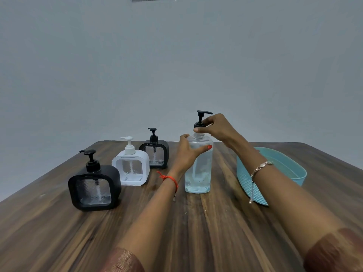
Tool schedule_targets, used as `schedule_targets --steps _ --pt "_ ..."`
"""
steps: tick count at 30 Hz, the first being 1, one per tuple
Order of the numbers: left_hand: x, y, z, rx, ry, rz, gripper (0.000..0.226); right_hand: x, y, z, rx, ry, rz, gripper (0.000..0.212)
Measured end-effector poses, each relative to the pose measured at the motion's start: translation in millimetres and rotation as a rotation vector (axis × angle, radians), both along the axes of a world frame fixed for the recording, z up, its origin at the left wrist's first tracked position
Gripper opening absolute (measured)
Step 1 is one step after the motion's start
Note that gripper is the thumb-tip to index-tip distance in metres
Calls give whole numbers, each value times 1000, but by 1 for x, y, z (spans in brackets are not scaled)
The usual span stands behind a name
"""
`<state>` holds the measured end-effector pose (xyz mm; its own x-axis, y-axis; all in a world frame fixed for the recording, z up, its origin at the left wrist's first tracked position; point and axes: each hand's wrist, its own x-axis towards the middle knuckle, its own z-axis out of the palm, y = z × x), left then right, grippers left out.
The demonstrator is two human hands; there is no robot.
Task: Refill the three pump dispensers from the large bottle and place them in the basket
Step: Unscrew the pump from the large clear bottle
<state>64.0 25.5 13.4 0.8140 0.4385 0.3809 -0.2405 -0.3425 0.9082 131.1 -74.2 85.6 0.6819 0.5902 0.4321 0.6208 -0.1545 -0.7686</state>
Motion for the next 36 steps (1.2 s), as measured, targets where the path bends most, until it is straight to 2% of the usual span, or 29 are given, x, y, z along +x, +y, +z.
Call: schedule_targets --steps 13,19,22,24,29,32,36 --pt "2 1 0 9 12 4 83 2 -6 66 264 -16 -136 21" --pt "2 2 -1 -8 10 -9 81 -1 -2 81 324 -2 -213 39" --pt "3 2 -1 1 10 -6 81 -1 0 88 343 -17 -250 37" --pt "4 3 -2 3 12 -5 81 0 2 93 364 -46 -271 43" --pt "4 3 -2 8 27 6 81 -1 6 106 386 -139 -319 41" --pt "3 2 -2 3 24 8 82 -5 5 109 399 -156 -304 29" --pt "3 3 -3 0 24 5 82 -19 -12 113 532 -217 -296 30"
